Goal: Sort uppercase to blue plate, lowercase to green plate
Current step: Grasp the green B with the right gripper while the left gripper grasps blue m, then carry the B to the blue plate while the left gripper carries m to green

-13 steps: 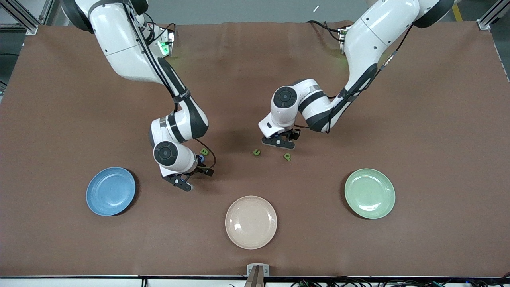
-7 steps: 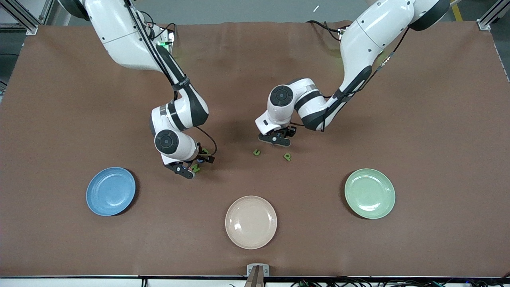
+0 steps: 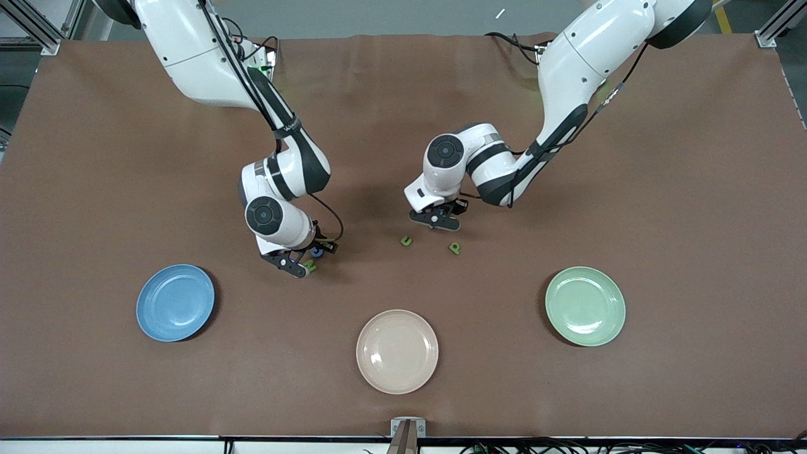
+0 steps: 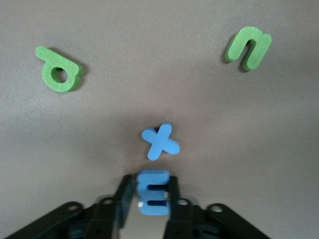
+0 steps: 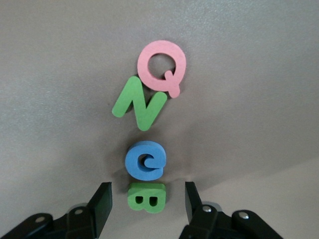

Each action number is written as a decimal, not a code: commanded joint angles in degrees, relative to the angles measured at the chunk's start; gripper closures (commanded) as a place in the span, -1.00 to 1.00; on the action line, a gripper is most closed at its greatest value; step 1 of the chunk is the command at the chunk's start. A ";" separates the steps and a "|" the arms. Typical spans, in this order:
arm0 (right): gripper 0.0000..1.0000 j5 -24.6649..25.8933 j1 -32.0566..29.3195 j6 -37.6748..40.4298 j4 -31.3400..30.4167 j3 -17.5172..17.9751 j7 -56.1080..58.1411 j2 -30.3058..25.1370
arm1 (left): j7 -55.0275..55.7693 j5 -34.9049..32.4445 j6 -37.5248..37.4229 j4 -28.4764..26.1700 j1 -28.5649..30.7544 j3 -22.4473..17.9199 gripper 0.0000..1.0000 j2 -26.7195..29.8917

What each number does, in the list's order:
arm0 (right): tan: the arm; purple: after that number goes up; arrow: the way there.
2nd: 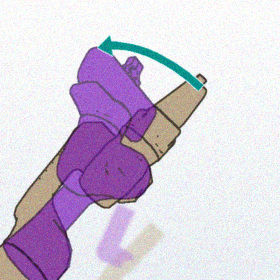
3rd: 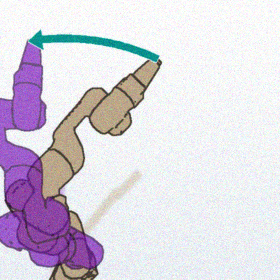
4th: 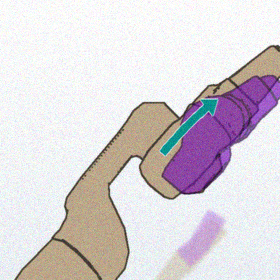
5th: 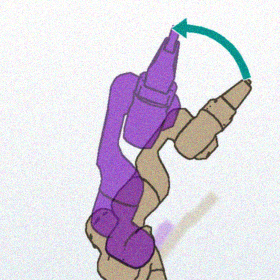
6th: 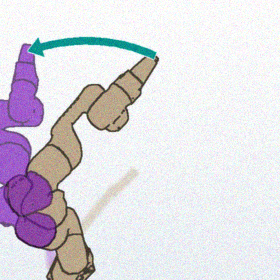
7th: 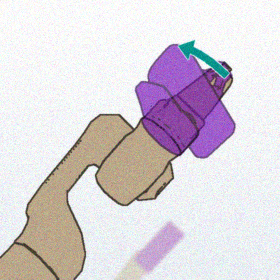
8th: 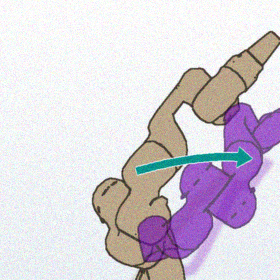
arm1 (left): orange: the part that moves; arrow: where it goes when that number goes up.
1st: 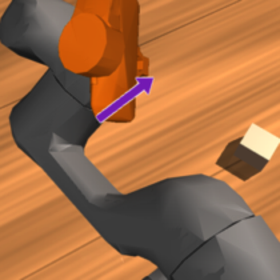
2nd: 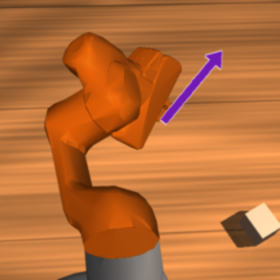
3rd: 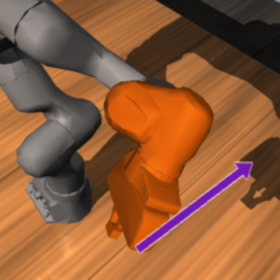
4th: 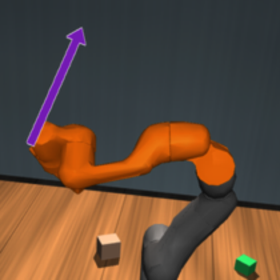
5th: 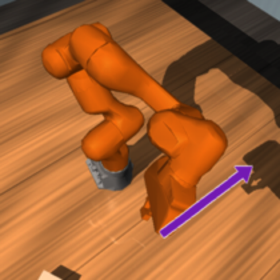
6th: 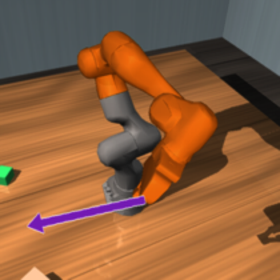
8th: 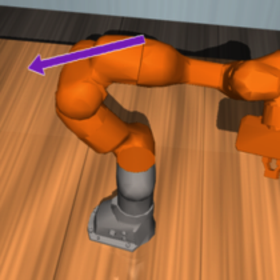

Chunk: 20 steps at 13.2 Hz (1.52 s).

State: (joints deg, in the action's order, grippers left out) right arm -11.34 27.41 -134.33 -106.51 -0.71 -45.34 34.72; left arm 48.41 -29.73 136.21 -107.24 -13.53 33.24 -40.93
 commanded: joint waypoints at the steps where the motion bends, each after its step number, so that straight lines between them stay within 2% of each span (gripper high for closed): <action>1: -0.19 -1.40 0.36 -1.90 -2.47 0.88 0.07 -1.41 | 4.21 -0.41 -2.16 -1.48 1.65 0.15 0.84 4.95; 3: -0.06 -1.40 0.36 -2.43 -2.73 0.98 0.07 -1.41 | 4.58 -0.41 -8.56 -1.31 5.42 0.41 0.86 8.22; 6: 0.02 -1.32 0.36 -2.43 -2.82 0.98 0.16 -1.41 | 3.89 -0.41 -11.57 -1.04 10.25 0.68 0.89 11.66; 9: 0.26 -1.32 0.36 -2.52 -3.17 0.98 0.95 -1.41 | -1.73 -0.50 -11.67 0.62 16.49 0.68 0.89 11.57; 13: 0.76 -1.23 0.27 -1.73 -2.82 0.98 1.56 -1.93 | -7.44 -0.41 -11.58 6.15 23.71 0.68 0.84 9.04; 15: 0.82 -1.23 -0.69 1.85 -0.64 0.98 2.62 -3.15 | -9.99 -0.85 -11.58 10.45 25.91 0.42 0.84 4.74; 17: 0.82 -1.23 -4.19 7.21 3.57 0.80 6.99 -3.34 | -13.24 -1.12 -11.58 14.67 27.23 -0.28 0.83 0.78; 18: 0.82 -1.23 -6.64 8.63 4.81 0.80 11.37 -3.34 | -14.82 -1.12 -11.49 15.47 28.11 -1.50 0.76 -0.37; 20: 0.82 -0.61 -12.09 9.34 6.05 0.62 21.73 -3.25 | -18.95 -1.12 -10.88 16.09 28.38 -4.49 0.41 -1.17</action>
State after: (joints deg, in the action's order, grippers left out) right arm -11.37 21.25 -126.36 -101.10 -0.85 -32.83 31.97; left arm 32.89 -29.94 125.21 -93.62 14.54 30.42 -40.12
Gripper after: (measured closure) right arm 0.652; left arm 0.731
